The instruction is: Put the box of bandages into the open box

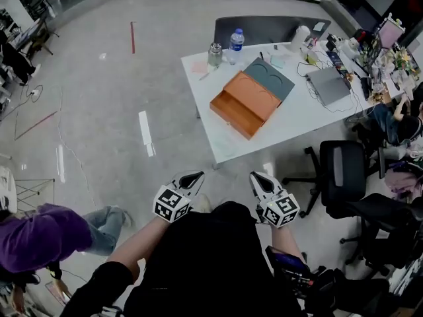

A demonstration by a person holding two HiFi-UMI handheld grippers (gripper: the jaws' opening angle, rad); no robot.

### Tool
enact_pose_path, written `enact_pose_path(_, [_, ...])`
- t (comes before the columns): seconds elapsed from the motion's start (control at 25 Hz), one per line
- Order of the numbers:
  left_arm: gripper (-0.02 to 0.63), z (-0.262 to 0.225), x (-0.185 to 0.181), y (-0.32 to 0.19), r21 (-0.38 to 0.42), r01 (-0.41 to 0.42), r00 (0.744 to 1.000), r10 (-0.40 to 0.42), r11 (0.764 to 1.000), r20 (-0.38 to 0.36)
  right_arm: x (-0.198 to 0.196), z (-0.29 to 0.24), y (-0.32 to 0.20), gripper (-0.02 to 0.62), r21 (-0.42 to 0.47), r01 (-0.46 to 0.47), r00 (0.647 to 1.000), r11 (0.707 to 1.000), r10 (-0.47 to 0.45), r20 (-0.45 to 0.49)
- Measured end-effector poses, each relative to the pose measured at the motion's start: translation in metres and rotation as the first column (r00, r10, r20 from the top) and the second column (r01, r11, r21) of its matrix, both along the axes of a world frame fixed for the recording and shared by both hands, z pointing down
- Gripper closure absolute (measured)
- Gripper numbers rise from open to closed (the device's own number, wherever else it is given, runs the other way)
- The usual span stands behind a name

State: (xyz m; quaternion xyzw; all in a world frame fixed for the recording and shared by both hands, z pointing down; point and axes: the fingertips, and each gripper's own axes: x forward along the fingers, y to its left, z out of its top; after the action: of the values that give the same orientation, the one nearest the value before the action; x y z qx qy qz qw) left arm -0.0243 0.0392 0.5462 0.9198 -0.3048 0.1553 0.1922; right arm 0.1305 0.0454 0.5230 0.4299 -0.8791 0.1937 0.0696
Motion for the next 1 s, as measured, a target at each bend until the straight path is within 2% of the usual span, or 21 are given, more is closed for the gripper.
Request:
enact_pose_path(0.2, [0.597, 0.010, -0.010, -0.004, -0.029, 0.035, 0.999, -0.035, 0.999, 0.007, -0.012, 0.017, -0.018, 0.569, -0.044, 0.027, 0.999, 0.999, -0.028, -0.024])
enact_pose_path(0.44, [0.597, 0.014, -0.025, -0.027, -0.043, 0.115, 0.993, -0.114, 0.992, 0.023, -0.017, 0.035, -0.057, 0.569, -0.102, 0.035, 0.996, 0.994, -0.042, -0.074])
enact_pose_path(0.68, [0.597, 0.009, -0.024, -0.057, -0.032, 0.178, 0.984, -0.177, 0.984, 0.031, -0.027, 0.050, -0.092, 0.569, -0.137, 0.117, 0.983, 0.984, -0.134, -0.124])
enact_pose_path(0.8, [0.597, 0.010, -0.016, -0.069, -0.039, 0.189, 0.981, -0.188, 0.981, 0.041, -0.037, 0.066, -0.099, 0.569, -0.179, 0.185, 0.966, 0.966, -0.212, -0.151])
enact_pose_path(1.0, [0.597, 0.011, -0.005, -0.087, -0.047, 0.204, 0.977, -0.201, 0.978, 0.074, -0.050, 0.089, -0.107, 0.569, -0.240, 0.247, 0.942, 0.939, -0.291, -0.169])
